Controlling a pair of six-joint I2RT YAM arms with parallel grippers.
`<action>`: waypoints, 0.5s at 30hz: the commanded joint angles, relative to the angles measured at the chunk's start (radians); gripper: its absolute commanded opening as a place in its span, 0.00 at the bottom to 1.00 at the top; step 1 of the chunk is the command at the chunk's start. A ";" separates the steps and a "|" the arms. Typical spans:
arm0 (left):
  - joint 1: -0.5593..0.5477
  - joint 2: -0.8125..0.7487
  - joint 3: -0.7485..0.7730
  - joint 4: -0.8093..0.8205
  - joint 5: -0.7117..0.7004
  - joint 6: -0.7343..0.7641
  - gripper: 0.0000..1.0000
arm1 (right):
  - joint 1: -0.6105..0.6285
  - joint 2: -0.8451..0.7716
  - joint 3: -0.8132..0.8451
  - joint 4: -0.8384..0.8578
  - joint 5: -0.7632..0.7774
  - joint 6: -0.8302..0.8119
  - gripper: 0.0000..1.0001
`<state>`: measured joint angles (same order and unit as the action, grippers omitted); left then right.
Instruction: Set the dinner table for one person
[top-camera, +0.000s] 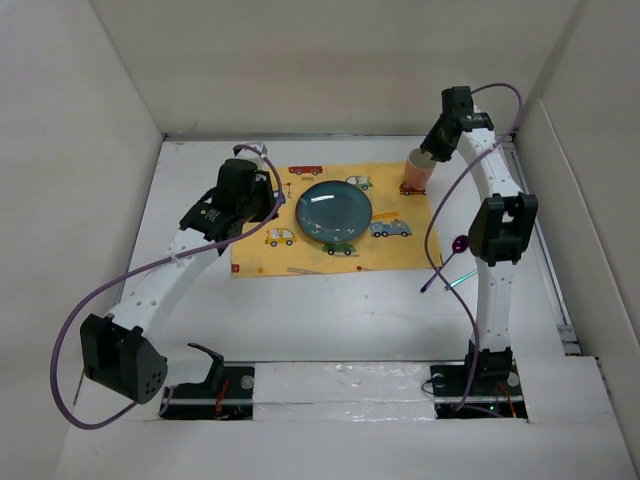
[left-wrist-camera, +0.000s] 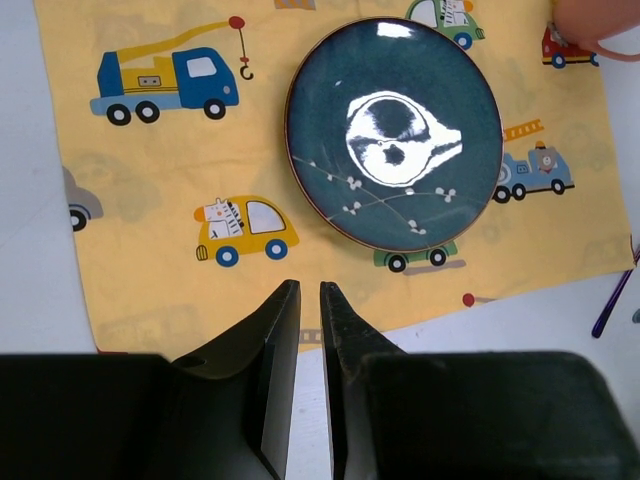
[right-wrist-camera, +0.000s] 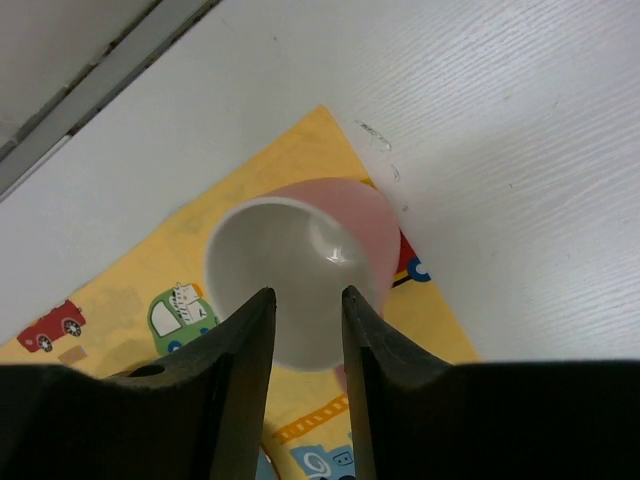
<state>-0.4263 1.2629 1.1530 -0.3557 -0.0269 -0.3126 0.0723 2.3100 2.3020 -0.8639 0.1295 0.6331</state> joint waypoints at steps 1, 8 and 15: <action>-0.005 -0.008 0.013 0.026 0.021 -0.011 0.12 | -0.017 -0.066 0.037 0.032 -0.047 0.008 0.40; -0.005 -0.013 0.005 0.037 0.062 -0.023 0.12 | -0.045 -0.124 -0.081 0.049 -0.028 -0.006 0.43; -0.005 -0.030 -0.001 0.026 0.053 -0.019 0.12 | -0.045 -0.141 -0.204 0.100 0.018 -0.006 0.44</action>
<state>-0.4263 1.2629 1.1530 -0.3550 0.0185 -0.3244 0.0257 2.1868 2.1002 -0.8131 0.1219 0.6327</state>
